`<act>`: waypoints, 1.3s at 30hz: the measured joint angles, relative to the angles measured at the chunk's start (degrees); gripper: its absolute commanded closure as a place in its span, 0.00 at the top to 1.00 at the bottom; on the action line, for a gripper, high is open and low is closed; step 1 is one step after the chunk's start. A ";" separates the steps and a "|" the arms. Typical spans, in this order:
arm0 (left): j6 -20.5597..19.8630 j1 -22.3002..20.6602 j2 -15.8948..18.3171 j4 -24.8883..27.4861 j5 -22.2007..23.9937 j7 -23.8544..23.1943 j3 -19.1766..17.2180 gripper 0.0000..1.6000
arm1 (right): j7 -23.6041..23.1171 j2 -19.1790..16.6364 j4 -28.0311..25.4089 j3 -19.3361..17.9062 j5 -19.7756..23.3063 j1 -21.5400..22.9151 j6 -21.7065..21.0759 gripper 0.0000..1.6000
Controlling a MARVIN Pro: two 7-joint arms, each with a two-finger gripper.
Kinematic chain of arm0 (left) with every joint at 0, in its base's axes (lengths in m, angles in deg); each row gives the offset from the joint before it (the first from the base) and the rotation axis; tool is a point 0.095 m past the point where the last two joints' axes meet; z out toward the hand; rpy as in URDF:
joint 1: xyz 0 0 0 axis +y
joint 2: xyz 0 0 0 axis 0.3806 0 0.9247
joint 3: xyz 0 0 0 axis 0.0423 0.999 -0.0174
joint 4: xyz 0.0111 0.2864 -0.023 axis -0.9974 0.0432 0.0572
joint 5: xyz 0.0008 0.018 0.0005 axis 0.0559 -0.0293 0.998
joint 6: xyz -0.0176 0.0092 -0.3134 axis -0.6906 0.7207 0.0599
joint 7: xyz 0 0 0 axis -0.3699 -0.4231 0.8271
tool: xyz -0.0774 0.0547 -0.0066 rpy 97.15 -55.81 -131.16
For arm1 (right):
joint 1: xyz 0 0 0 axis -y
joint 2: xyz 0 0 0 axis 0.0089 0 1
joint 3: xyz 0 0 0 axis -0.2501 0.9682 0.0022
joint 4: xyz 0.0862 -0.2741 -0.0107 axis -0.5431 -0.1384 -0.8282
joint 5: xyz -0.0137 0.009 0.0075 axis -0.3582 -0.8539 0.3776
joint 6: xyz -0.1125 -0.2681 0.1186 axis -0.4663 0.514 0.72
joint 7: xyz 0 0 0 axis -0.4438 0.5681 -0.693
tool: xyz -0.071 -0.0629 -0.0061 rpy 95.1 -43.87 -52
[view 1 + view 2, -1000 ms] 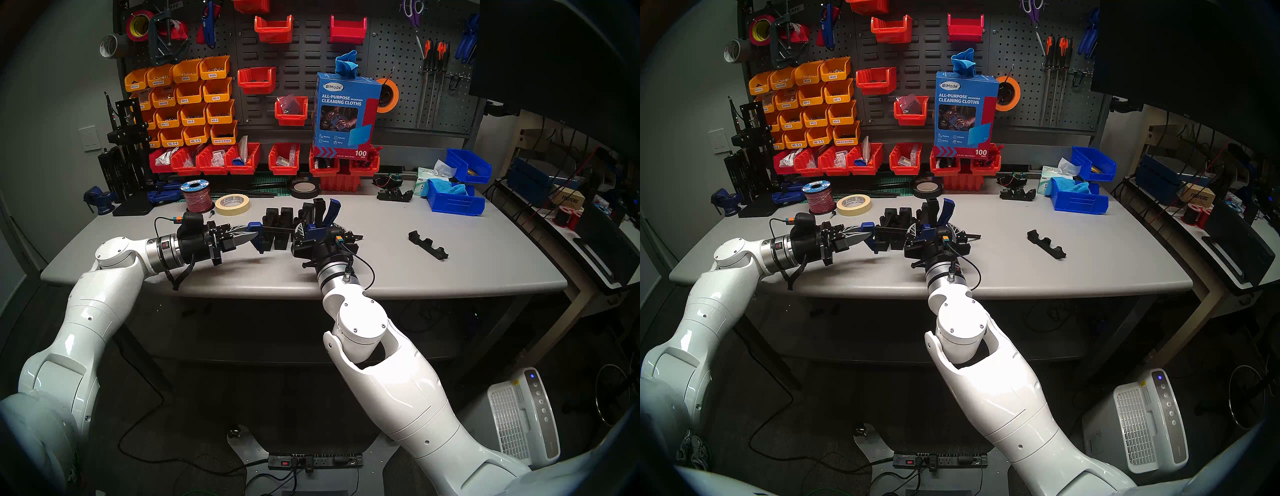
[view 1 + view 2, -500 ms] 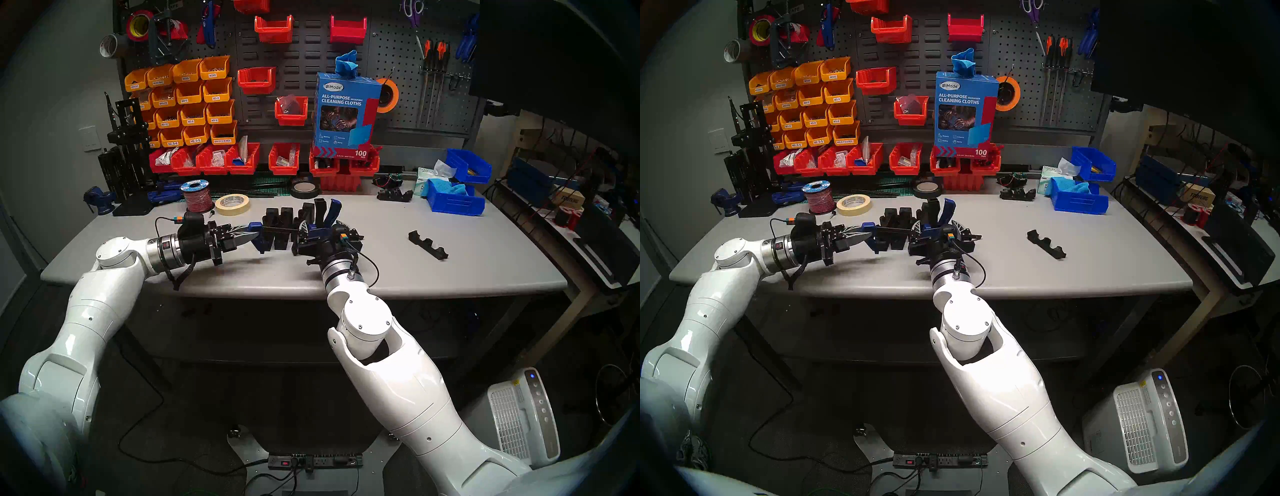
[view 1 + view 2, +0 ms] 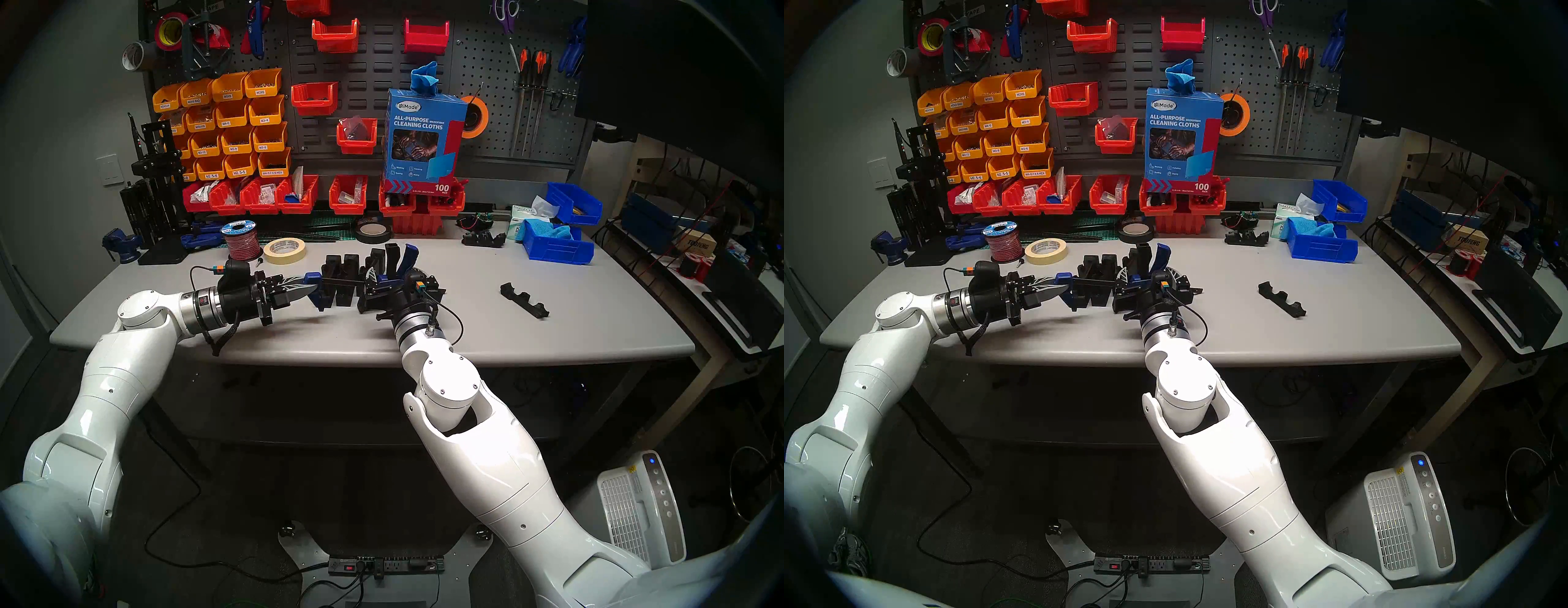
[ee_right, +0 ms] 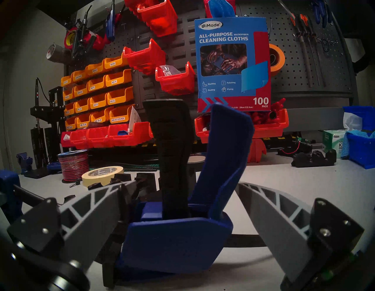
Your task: Clamp the two 3D printed pieces together with the clamp
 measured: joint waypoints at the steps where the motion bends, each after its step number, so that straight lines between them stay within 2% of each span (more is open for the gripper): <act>1: 0.00 0.00 0.00 0.00 -0.01 0.00 0.00 0.00 | -0.21 0.03 0.35 -0.08 -0.01 0.25 0.00 1.00; 15: -0.05 0.01 0.02 -0.08 -0.33 0.20 -0.02 0.00 | -3.04 0.71 4.64 -0.97 -0.04 3.61 0.42 1.00; 27: -0.06 0.00 -0.01 -0.05 -0.33 0.17 -0.13 0.00 | -4.38 1.05 5.61 -1.60 0.00 4.44 0.29 1.00; 28: -0.06 0.00 -0.02 -0.04 -0.33 0.16 -0.13 0.00 | -4.44 1.07 5.63 -1.65 0.01 4.45 0.27 0.95; 29: -0.07 0.00 -0.02 -0.03 -0.33 0.16 -0.14 0.00 | -4.51 1.08 5.63 -1.69 0.01 4.46 0.25 0.66; 30: -0.07 0.00 -0.03 -0.02 -0.33 0.14 -0.14 0.00 | -4.64 1.09 5.63 -1.74 0.02 4.46 0.22 0.00; 39: -0.14 0.09 -0.16 0.02 -0.50 -0.09 -0.11 0.00 | -4.98 1.18 5.53 -1.99 0.28 4.43 0.16 0.00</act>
